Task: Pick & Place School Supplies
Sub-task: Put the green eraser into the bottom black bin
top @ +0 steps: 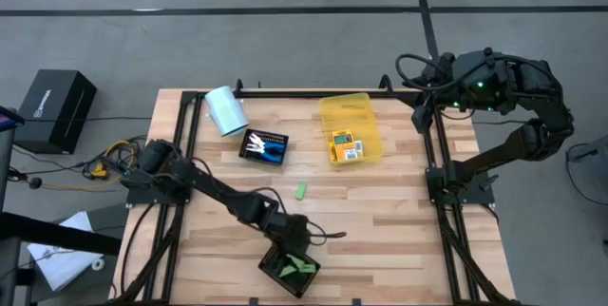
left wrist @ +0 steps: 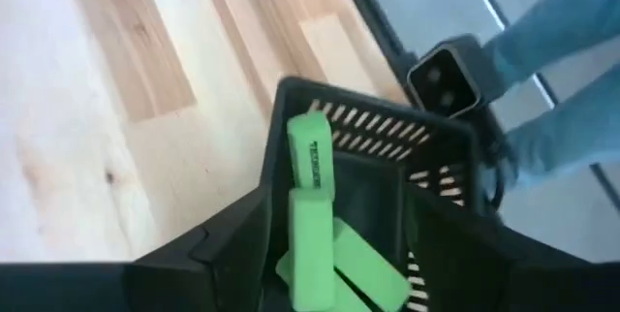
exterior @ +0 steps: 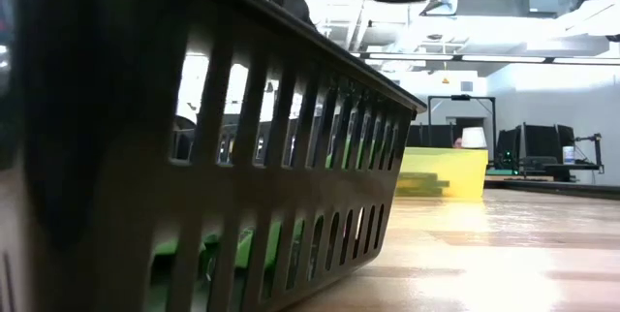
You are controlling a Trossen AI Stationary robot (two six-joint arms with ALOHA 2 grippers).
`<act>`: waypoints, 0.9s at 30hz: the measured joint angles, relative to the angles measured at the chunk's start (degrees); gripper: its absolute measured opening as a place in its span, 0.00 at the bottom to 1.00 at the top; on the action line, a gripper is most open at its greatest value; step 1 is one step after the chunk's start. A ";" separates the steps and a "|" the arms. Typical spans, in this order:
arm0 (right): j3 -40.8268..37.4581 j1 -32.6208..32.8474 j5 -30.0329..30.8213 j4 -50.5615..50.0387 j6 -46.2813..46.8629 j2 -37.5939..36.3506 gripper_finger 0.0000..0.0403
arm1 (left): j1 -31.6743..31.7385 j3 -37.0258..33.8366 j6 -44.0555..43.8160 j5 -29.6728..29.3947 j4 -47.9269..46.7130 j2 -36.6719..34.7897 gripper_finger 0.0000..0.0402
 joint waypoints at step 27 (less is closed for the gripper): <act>0.00 0.00 -0.04 3.72 -6.11 0.00 0.41 | 30.83 -0.23 -42.21 -9.05 -15.53 -2.02 0.51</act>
